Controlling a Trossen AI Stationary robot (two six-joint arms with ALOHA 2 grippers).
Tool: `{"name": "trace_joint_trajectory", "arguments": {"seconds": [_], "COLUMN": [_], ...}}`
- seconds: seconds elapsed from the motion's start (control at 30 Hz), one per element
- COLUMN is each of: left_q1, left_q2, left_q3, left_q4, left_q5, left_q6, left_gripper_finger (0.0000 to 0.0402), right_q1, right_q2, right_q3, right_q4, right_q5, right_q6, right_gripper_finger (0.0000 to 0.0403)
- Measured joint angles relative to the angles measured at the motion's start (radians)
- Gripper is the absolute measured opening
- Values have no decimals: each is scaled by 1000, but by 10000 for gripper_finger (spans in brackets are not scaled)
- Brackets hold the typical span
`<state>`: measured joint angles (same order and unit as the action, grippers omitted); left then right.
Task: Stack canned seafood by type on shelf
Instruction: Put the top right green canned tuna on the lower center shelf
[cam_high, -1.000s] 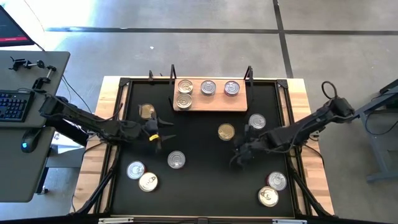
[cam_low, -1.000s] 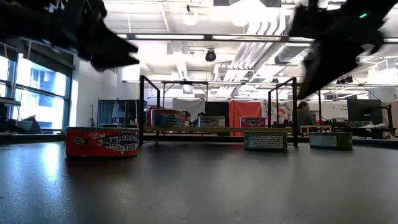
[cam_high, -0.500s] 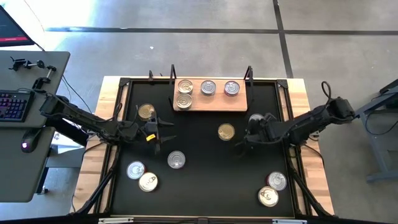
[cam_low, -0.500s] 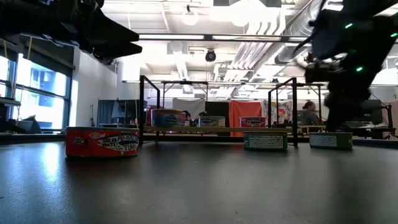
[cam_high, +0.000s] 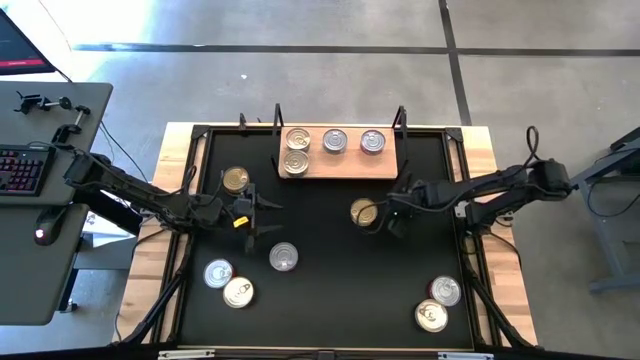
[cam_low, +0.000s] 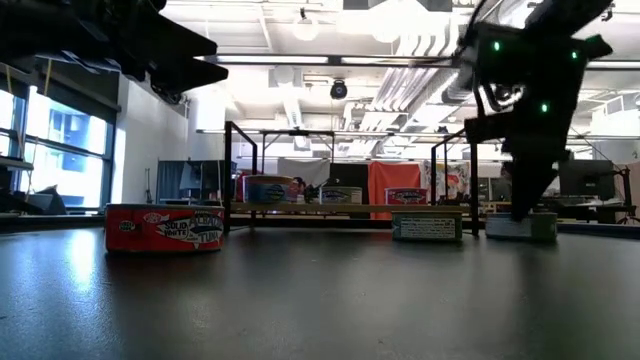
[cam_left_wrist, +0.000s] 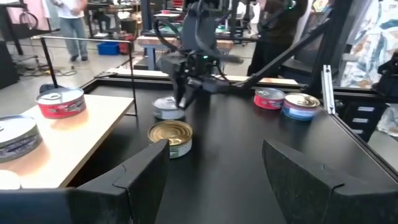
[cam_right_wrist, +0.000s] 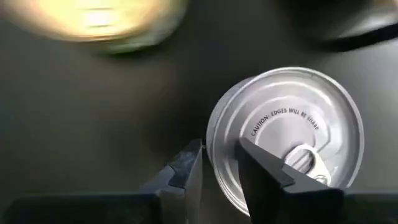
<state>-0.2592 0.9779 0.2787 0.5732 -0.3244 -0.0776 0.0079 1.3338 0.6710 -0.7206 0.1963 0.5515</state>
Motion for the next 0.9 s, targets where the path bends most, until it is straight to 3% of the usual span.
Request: {"name": "trace_joint_trajectory", "arguments": {"seconds": [0.17,0.3,0.37,0.43,0.53,0.67,0.77,0.9], "left_q1": [-5,-5,-5,-5,-5,-5,-5,-5], "left_q2": [0,0,0,0,0,0,0,0], "left_q3": [0,0,0,0,0,0,0,0], "left_q4": [2,2,2,1,2,1,1,1], "left_q5": [0,0,0,0,0,0,0,0], "left_q6": [-9,-16,-16,-16,-16,-15,1,2], "left_gripper_finger": [248,248,248,248,248,248,248,248], "right_q1": [107,234,292,330,351,315,281,241], "right_q2": [3,3,2,2,2,2,0,0], "right_q3": [90,141,177,205,215,158,82,-6], "right_q4": [88,307,276,139,-152,-463,-441,-125], "right_q5": [-220,-324,-257,-107,94,164,142,36], "right_q6": [60,-58,-49,37,291,674,713,601], "right_gripper_finger": [87,87,87,87,87,87,87,87]}}
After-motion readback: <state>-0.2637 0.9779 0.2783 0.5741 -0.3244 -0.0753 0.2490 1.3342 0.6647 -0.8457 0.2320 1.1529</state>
